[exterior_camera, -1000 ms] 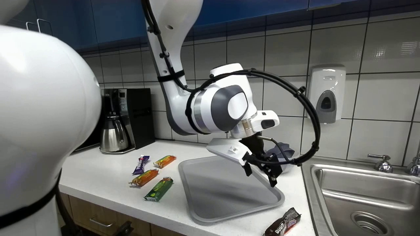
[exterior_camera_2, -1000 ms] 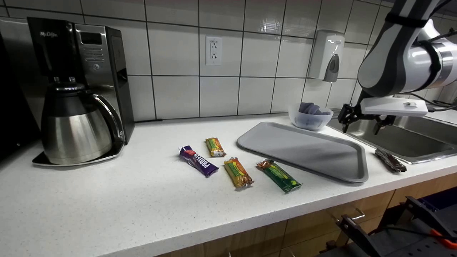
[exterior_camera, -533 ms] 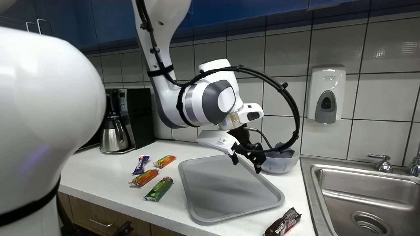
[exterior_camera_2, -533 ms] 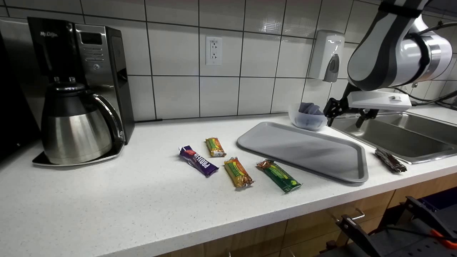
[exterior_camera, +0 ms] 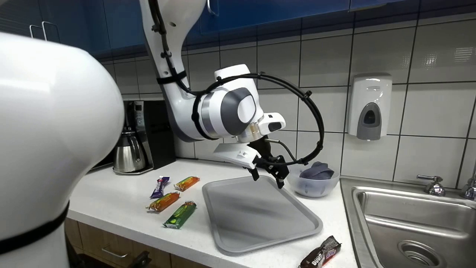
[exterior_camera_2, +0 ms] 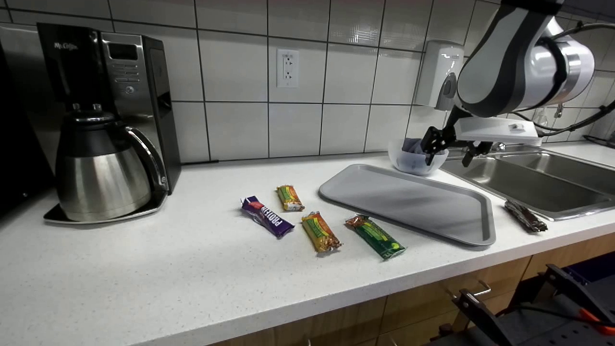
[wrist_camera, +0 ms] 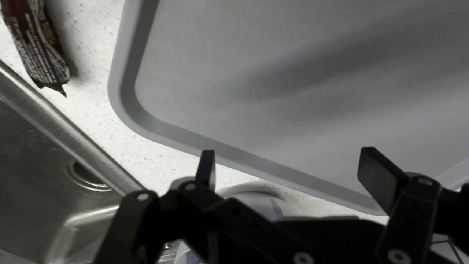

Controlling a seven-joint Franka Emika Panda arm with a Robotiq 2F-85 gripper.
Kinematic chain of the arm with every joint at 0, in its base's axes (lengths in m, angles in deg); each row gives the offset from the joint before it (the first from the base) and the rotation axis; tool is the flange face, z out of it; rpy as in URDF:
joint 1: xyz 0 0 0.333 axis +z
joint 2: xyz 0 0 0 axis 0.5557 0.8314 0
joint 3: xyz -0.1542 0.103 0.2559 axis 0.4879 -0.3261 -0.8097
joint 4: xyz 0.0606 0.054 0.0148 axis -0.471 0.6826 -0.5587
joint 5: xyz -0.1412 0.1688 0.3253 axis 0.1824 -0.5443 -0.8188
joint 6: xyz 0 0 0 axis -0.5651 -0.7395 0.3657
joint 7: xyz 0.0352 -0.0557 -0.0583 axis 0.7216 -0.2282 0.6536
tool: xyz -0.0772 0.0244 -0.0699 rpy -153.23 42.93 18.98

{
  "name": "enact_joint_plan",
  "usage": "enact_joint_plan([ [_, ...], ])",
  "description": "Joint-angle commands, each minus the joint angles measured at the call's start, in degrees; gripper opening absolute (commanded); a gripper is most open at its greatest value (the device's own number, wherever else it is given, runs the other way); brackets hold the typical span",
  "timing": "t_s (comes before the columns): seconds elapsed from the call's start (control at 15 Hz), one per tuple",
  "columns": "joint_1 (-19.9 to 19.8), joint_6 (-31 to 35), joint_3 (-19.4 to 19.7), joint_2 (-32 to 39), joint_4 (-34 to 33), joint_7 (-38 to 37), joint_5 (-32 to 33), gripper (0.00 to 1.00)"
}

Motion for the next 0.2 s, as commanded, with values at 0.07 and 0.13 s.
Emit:
enact_joint_plan([
  [0.07,0.8,0.0,0.4,0.0,0.1,0.0,0.0,1.0],
  [0.13,0.9,0.0,0.5,0.0,0.1,0.0,0.0,1.0],
])
